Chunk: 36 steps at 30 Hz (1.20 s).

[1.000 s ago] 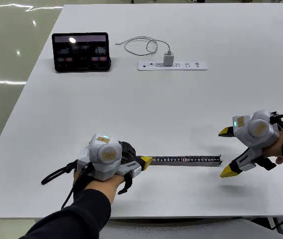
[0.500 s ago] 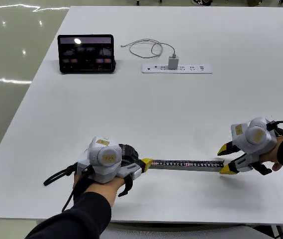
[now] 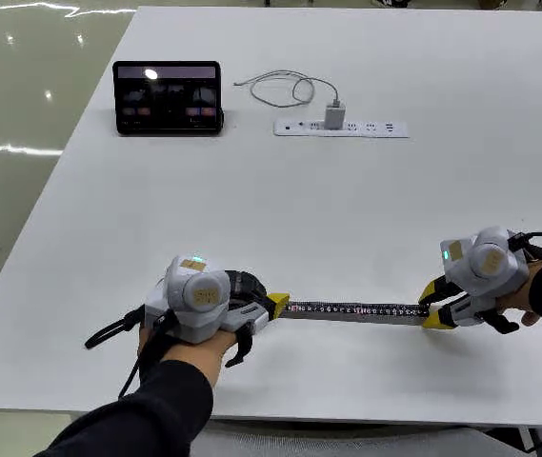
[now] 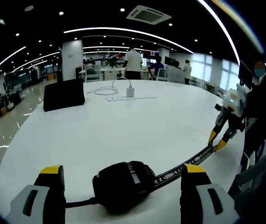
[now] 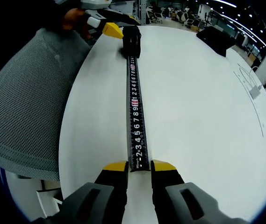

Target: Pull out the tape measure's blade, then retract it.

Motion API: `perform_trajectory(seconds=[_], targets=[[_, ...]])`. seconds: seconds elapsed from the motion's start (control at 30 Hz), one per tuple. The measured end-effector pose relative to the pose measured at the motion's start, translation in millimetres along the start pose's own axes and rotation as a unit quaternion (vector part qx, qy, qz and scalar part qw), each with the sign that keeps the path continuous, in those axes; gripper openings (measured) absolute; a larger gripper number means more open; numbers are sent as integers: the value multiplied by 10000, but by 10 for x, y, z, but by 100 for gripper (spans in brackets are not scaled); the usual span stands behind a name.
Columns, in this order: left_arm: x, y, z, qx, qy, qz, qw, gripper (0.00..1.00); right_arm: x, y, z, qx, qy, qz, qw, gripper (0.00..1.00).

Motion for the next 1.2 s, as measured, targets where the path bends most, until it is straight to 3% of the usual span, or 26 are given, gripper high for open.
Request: perform_trajectory(seconds=[0.37,0.67,0.93,1.2], targets=[[-23,1,12,-2,70,-57,10000,100,-12,-21,21,-44,65,-63,9999,11],[-31,-27,59,-34,225,-81,9997,100,10,-34,33,-240,211,-119,9994,11],[-72,-62,119,-101,459,-145,9988,86,16,-43,34,-356,175,-53,9992,11],[-51,-193,222,-182,452,-163,9987,83,47,-53,69,-409,-46,-44,9991,10]])
Point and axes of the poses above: the centre of the closed fingertips' face, and the gripper's own axes: y roughly backward along the fingers, x roughly to its right, z roughly out of its underside, the point moved 2 cm from there along y, roughly backward along the fingers, and after that the axes turned 4 degrees about z, right-handed, at the moved point
